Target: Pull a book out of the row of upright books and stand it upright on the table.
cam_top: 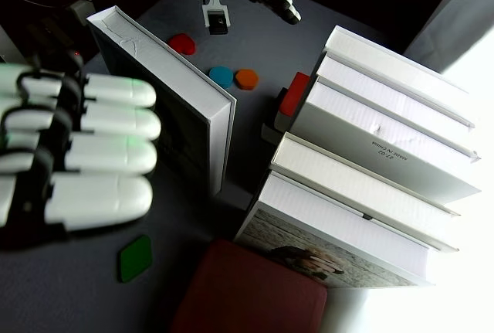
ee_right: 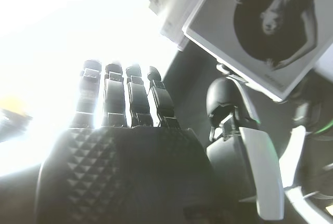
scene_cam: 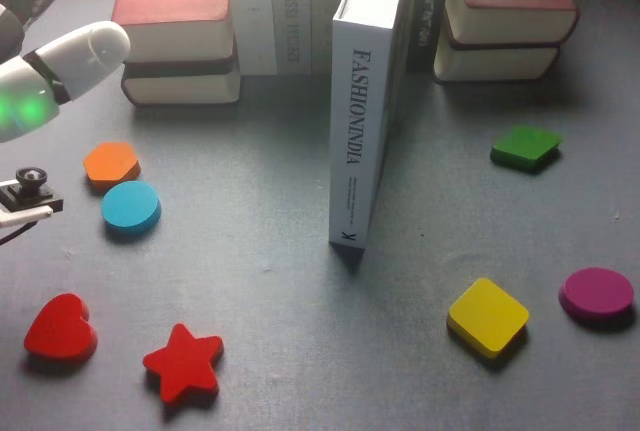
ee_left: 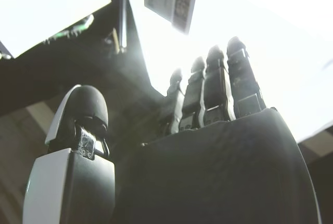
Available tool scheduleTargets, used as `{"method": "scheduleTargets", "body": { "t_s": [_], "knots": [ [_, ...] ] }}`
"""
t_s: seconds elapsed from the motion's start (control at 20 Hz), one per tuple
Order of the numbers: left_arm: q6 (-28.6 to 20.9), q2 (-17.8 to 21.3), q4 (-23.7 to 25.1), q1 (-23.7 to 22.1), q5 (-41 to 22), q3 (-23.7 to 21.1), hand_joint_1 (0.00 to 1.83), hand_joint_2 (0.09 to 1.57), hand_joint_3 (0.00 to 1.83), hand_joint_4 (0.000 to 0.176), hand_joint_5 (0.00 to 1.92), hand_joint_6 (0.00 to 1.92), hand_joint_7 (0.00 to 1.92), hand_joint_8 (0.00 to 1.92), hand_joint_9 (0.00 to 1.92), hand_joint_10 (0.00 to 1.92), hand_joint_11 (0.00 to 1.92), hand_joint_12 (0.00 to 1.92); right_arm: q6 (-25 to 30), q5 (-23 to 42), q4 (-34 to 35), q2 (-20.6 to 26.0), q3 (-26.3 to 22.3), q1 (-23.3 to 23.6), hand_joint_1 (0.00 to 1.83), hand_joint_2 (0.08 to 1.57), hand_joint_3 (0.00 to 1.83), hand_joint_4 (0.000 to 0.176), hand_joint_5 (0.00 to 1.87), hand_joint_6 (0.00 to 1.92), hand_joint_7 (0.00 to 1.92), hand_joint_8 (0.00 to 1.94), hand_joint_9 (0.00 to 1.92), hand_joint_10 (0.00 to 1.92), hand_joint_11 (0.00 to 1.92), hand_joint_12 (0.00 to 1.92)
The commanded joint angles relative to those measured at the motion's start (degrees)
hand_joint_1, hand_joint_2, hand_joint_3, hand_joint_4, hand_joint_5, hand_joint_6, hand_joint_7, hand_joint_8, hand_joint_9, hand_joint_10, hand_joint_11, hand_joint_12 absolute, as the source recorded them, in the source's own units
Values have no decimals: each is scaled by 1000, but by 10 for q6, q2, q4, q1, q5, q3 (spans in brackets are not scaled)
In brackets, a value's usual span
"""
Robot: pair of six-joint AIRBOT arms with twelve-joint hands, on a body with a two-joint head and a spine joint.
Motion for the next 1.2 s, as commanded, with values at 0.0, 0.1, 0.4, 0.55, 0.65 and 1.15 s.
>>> {"method": "scheduleTargets", "body": {
  "t_s": [0.0,0.1,0.4,0.55,0.65,1.15],
  "knots": [
    [-9,1,-16,-4,-76,3,220,1334,3,59,0,0,0,0,0,0,0,0,-1,-52,50,-3,8,0,0,1350,0,0,0,0,0,0,0,0,0,0],
    [-10,1,-18,-7,-73,7,192,1338,5,71,0,0,0,0,0,0,0,0,-1,-61,90,-10,30,-10,0,1359,0,0,0,0,0,0,0,0,0,0],
    [-11,0,-22,-8,-70,11,274,1355,0,62,0,0,0,0,0,0,0,0,-5,-176,331,-102,149,-149,23,1374,1,0,0,0,0,0,0,0,0,0],
    [-11,0,-26,-4,-73,10,302,1371,2,38,0,0,0,0,0,0,0,0,-5,-286,448,-120,165,-238,149,1343,0,0,0,0,0,0,0,0,0,0],
    [-11,1,-28,-2,-75,9,288,1370,2,35,0,0,0,0,0,0,0,0,-5,-331,484,-123,163,-268,124,1349,0,0,0,0,0,0,0,0,0,0],
    [-11,-1,-38,3,-82,9,278,1365,0,43,0,0,0,0,0,0,0,0,-5,-424,574,-123,165,-330,111,1322,0,26,0,0,0,0,0,0,0,0]
  ]
}}
